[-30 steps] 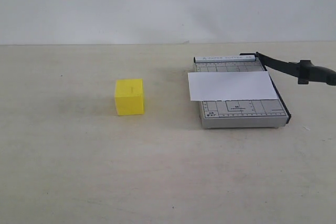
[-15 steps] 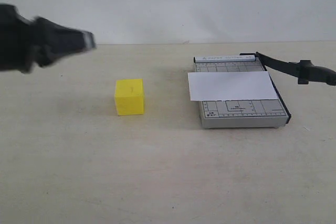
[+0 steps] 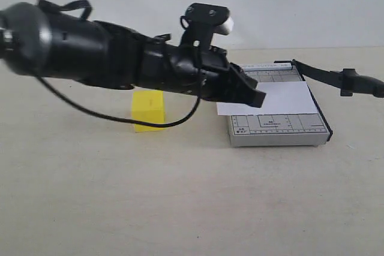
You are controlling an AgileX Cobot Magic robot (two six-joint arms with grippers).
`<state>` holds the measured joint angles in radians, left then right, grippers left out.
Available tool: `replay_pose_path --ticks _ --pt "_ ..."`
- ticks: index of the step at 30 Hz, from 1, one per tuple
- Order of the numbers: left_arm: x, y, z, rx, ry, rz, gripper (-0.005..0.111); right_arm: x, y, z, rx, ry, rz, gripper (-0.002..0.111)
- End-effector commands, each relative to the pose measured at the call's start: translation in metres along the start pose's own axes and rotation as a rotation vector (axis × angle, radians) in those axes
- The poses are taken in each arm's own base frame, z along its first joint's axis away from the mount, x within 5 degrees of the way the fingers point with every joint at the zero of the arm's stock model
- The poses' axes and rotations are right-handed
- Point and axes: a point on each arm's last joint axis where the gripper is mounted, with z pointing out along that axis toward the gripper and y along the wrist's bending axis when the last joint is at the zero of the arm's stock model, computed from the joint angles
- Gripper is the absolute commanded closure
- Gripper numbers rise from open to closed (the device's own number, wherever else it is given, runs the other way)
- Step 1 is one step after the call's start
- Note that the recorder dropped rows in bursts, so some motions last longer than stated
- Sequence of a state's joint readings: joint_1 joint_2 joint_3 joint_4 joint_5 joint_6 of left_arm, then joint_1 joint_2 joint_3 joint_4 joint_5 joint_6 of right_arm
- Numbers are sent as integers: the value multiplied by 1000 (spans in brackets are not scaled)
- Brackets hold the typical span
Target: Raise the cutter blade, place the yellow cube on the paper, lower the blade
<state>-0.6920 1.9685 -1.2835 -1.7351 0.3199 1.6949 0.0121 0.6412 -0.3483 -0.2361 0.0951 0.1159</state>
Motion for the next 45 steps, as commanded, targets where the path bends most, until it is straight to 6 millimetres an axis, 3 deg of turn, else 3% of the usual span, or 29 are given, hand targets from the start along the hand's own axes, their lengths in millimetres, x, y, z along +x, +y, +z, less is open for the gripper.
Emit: replay_pose_path --ticks 1,6,11,23,29,33,41,45 --pt "0 23 50 -96 -4 -54 102 0 0 0 3 -1 0 108" --pt "4 41 81 -185 -9 -58 102 0 0 0 3 4 0 108" --pt "16 48 99 -187 7 -62 102 0 0 0 3 4 0 108" --pt "41 49 115 -141 57 -69 102 -2 0 0 1 -19 2 108" --pt "50 38 124 -127 79 -42 102 -2 0 0 0 -26 4 108" --pt "46 38 140 -111 45 -55 102 -2 0 0 -1 -26 14 108" --pt "44 27 146 -87 35 -59 102 -2 0 0 -1 -26 16 108" --pt "31 21 150 -97 -5 -42 102 -2 0 0 -1 -26 16 108"
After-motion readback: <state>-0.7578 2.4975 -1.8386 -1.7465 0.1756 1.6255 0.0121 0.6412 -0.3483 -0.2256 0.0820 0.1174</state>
